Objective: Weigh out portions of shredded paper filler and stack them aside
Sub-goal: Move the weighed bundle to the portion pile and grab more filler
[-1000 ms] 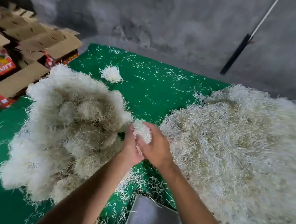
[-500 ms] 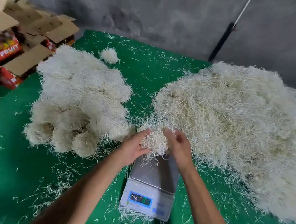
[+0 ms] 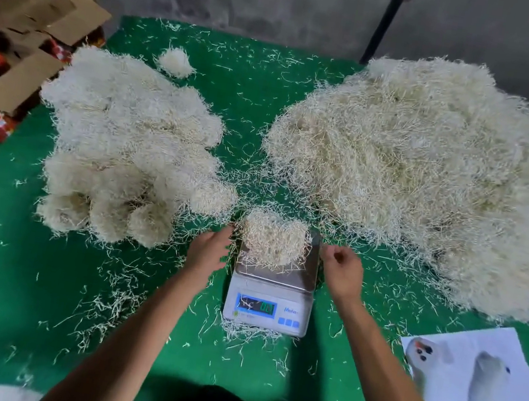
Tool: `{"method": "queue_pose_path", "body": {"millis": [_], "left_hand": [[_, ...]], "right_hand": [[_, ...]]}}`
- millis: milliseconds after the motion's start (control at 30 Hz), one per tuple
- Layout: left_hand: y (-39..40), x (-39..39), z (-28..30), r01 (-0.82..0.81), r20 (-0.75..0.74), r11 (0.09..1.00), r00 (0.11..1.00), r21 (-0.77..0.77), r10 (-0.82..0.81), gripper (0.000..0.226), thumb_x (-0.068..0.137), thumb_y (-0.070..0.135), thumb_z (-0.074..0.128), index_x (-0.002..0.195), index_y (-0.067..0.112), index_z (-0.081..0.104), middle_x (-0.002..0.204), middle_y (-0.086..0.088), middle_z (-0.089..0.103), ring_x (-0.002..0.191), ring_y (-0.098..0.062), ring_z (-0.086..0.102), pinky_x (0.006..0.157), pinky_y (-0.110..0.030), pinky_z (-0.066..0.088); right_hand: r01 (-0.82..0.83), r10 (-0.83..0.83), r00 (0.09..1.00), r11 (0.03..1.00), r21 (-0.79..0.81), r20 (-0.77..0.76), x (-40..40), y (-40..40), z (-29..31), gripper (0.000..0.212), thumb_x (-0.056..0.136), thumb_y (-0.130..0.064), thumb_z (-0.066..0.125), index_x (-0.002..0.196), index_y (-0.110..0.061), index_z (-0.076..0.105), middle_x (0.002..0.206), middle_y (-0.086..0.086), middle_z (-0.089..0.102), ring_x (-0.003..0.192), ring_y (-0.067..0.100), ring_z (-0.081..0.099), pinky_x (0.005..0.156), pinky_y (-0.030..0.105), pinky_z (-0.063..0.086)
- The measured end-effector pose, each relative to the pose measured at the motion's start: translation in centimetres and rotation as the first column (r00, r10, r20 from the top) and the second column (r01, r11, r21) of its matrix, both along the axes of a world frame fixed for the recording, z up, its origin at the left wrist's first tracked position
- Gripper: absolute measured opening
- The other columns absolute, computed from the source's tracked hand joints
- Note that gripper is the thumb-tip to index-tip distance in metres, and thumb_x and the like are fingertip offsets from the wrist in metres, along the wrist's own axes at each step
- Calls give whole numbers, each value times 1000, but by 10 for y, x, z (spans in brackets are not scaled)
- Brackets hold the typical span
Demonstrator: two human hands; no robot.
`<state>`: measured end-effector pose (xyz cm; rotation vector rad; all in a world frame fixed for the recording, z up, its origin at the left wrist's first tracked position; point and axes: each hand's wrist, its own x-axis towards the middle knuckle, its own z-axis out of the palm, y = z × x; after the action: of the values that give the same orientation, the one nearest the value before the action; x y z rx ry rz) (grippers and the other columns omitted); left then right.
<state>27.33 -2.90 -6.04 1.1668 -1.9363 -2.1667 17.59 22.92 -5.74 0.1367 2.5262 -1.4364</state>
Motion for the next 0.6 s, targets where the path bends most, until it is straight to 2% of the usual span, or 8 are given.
{"method": "queue_pose_path", "body": {"millis": [67, 133, 233, 400, 533, 600], "left_hand": [[-2, 8, -4, 27, -20, 998, 999, 53, -26, 31, 98, 49, 59, 111, 22, 65, 110, 0, 69, 100, -17, 69, 73, -29, 58], [-3, 12, -7, 49, -19, 995, 999, 86, -47, 38, 97, 51, 58, 117, 19, 65, 109, 2, 71, 99, -16, 71, 73, -29, 59], [-2, 17, -9, 66, -10, 992, 998, 111, -65, 38, 97, 53, 58, 113, 20, 67, 104, 5, 74, 92, -12, 74, 68, -26, 60], [0, 19, -11, 64, -3, 989, 998, 136, -64, 36, 98, 50, 58, 111, 19, 67, 104, 4, 75, 91, -13, 75, 69, -28, 59], [1, 17, -12, 60, 14, 987, 998, 151, -63, 34, 100, 46, 57, 113, 16, 66, 109, -1, 73, 98, -18, 72, 74, -32, 58], [1, 15, -12, 42, 18, 986, 999, 161, -46, 34, 100, 45, 57, 114, 15, 66, 108, -1, 73, 98, -19, 72, 74, -33, 58]], "right_hand": [[11, -11, 1000, 1000, -23, 2, 7, 1, -4, 26, 106, -29, 55, 92, -11, 65, 78, 3, 68, 63, 13, 58, 50, 18, 51], [20, -19, 1000, 998, -57, 14, 12, 1, -6, 22, 106, -28, 56, 94, -12, 66, 81, 1, 69, 66, 12, 61, 52, 16, 49], [20, -18, 1000, 997, -68, 21, 15, 3, -9, 22, 106, -27, 56, 97, -10, 67, 87, 4, 71, 71, 13, 63, 65, 27, 53], [4, -3, 1000, 998, -68, 8, 18, 6, -8, 21, 106, -24, 55, 100, -9, 67, 83, 0, 68, 65, 6, 57, 56, 14, 46], [19, -18, 1000, 995, -94, 7, 16, 3, -7, 22, 106, -26, 56, 100, -10, 70, 88, 3, 73, 72, 9, 63, 62, 17, 52], [12, -10, 1000, 992, -122, 14, 16, -1, -6, 21, 106, -25, 55, 98, -11, 70, 87, 2, 73, 73, 10, 65, 60, 13, 51]]}}
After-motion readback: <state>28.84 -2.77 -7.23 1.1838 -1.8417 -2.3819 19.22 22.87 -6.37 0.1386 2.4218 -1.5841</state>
